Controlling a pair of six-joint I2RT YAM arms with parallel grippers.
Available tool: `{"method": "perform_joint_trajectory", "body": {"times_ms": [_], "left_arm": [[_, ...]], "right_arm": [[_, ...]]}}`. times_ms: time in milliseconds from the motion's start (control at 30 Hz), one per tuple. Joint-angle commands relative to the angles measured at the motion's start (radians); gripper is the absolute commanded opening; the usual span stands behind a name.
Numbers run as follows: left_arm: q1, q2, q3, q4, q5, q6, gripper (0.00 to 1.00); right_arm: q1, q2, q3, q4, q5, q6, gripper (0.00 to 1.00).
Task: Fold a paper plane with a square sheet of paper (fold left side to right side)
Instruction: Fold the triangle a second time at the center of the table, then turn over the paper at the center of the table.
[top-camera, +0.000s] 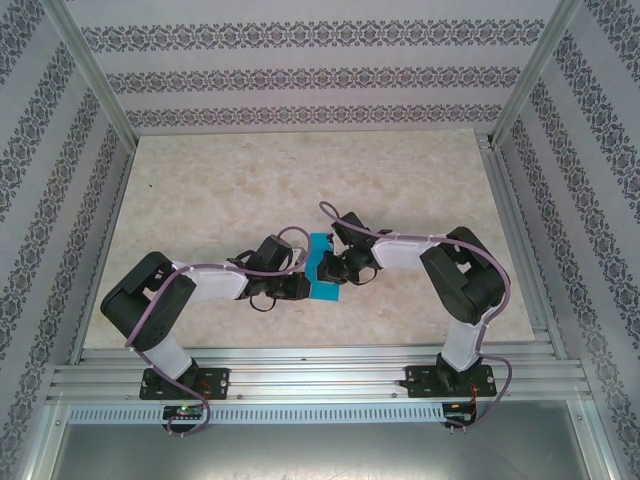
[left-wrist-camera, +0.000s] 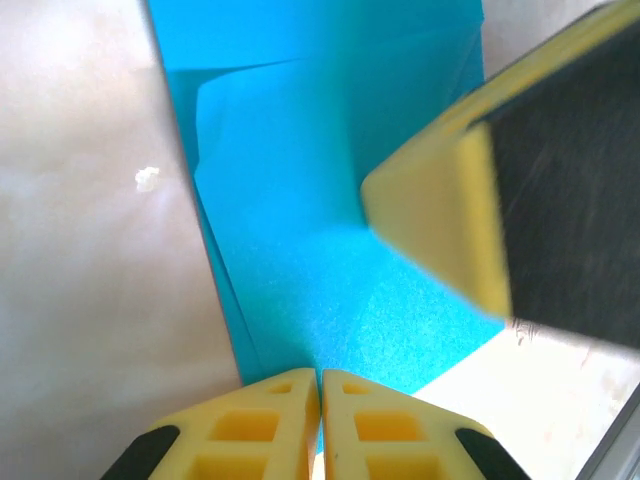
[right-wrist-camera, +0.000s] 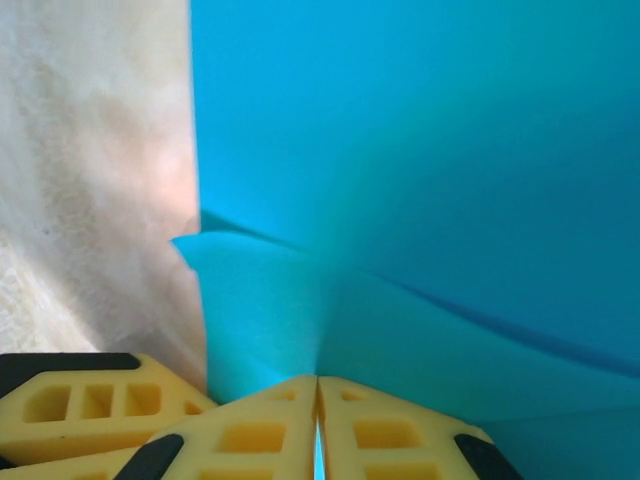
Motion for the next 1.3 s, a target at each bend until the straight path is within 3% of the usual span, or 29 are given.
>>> {"method": "perform_joint_trajectory", "body": {"times_ms": [0, 233, 367, 500, 633, 767, 1067, 1167, 1267], "left_arm": [[-0.011, 0.045, -0.067, -0.113, -0.088, 0.018, 0.13], [-0.011, 0.002, -0.069, -0.098, -0.075, 0.01, 0.17], [-0.008, -0.082, -0.01, -0.147, -0.052, 0.023, 0.24], [0.023, -0.16, 0.054, -0.202, -0.043, 0.034, 0.39], [0.069, -0.173, 0.088, -0.196, 0.004, 0.035, 0.44], [0.083, -0.117, 0.128, -0.201, 0.013, 0.052, 0.44], [0.096, 0.044, 0.213, -0.177, 0.04, 0.087, 0.44], [0.096, 0.066, 0.231, -0.194, 0.021, 0.102, 0.38], [0.097, 0.062, 0.235, -0.208, 0.004, 0.109, 0.25]], "right_arm": [[-0.091, -0.015, 0.028, -0.103, 0.157, -0.097, 0.11], [-0.156, -0.044, 0.083, -0.18, 0.194, -0.169, 0.11], [-0.159, -0.151, 0.05, -0.151, 0.169, -0.159, 0.23], [-0.159, -0.223, -0.017, -0.078, 0.1, -0.119, 0.32], [-0.157, -0.251, -0.124, 0.084, -0.004, -0.015, 0.35], [-0.14, -0.255, -0.206, 0.217, -0.063, 0.071, 0.39], [-0.115, -0.24, -0.238, 0.248, -0.061, 0.086, 0.4], [-0.112, -0.234, -0.241, 0.26, -0.062, 0.092, 0.41], [-0.109, -0.229, -0.238, 0.257, -0.061, 0.092, 0.42]]}}
